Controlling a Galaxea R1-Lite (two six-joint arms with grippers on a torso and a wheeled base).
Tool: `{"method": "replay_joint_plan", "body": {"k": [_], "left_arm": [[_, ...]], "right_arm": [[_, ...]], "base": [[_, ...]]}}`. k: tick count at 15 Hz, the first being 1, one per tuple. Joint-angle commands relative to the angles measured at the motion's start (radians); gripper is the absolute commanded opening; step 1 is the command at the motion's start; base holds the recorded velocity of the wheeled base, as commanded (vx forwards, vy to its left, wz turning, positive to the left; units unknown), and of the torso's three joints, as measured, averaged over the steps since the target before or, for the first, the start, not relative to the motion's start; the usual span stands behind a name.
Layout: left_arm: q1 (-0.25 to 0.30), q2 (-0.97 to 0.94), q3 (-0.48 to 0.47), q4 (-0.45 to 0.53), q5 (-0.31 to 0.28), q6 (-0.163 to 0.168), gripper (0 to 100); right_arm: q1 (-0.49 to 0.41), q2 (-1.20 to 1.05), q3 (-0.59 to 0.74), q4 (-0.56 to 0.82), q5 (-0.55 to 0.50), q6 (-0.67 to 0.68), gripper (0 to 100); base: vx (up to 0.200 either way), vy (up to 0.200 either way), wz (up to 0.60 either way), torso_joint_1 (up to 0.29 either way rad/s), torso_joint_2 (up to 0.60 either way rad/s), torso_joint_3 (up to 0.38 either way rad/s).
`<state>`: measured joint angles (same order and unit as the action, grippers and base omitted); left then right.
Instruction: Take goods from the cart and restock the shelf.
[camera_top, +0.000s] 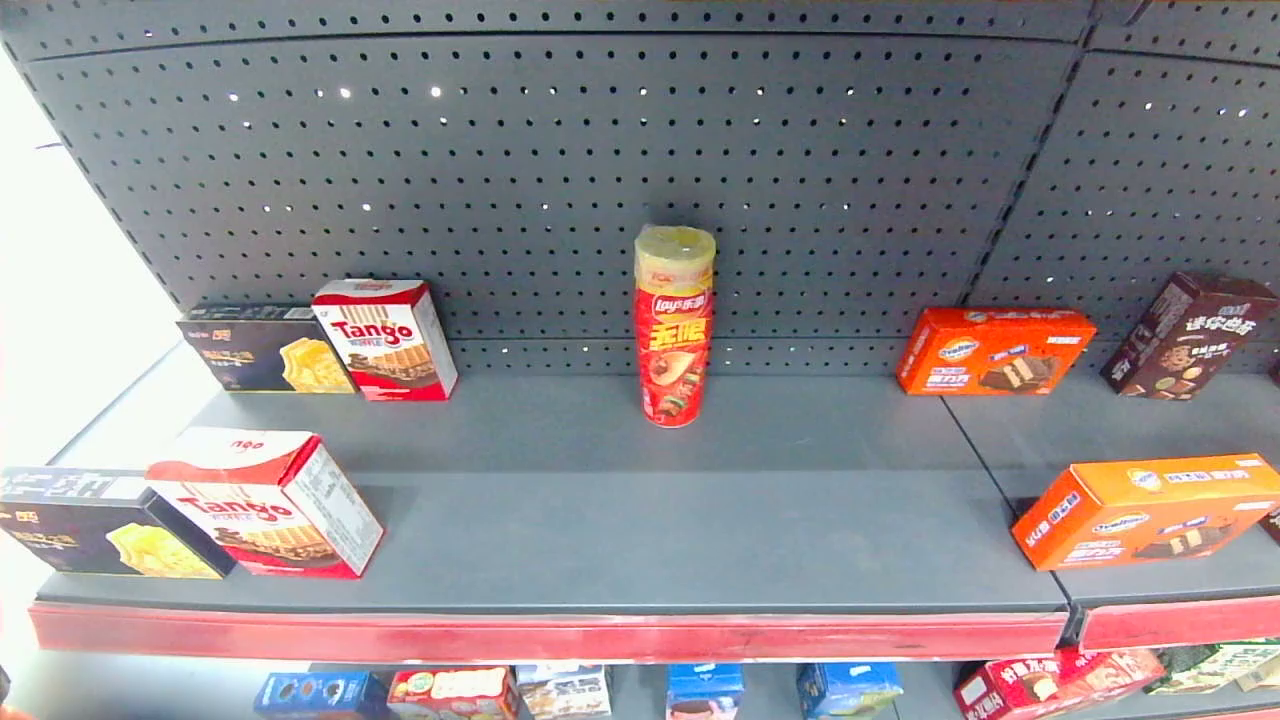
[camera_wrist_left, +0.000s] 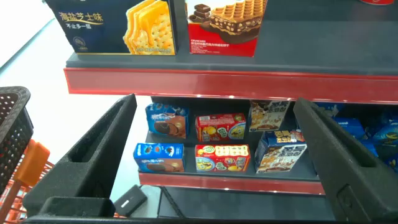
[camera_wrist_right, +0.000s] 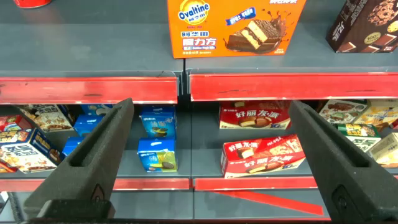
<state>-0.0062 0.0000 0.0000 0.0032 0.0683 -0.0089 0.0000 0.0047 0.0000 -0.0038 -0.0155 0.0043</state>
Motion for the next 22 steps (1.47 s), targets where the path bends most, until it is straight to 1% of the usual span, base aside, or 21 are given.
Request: {"method": "replay_joint_plan", "body": {"k": [1,9,22], "left_arm": [[0.0,0.0,0.0,0.0,0.001,-0.002,100],[0.0,0.0,0.0,0.0,-0.001,-0.002,100],[0.0,0.0,0.0,0.0,-0.001,-0.002,100]], "right_arm": [[0.0,0.001,0.0,0.001,0.0,0.0,100],[0.0,0.001,0.0,-0.001,0.0,0.0,100],[-0.002,0.001,0.0,0.001,-0.001,0.0,100]], "base": [[0.0,0.0,0.0,0.0,0.0,0.0],[0.0,0.0,0.0,0.0,0.0,0.0],[0.0,0.0,0.6,0.001,0.0,0.001]]}}
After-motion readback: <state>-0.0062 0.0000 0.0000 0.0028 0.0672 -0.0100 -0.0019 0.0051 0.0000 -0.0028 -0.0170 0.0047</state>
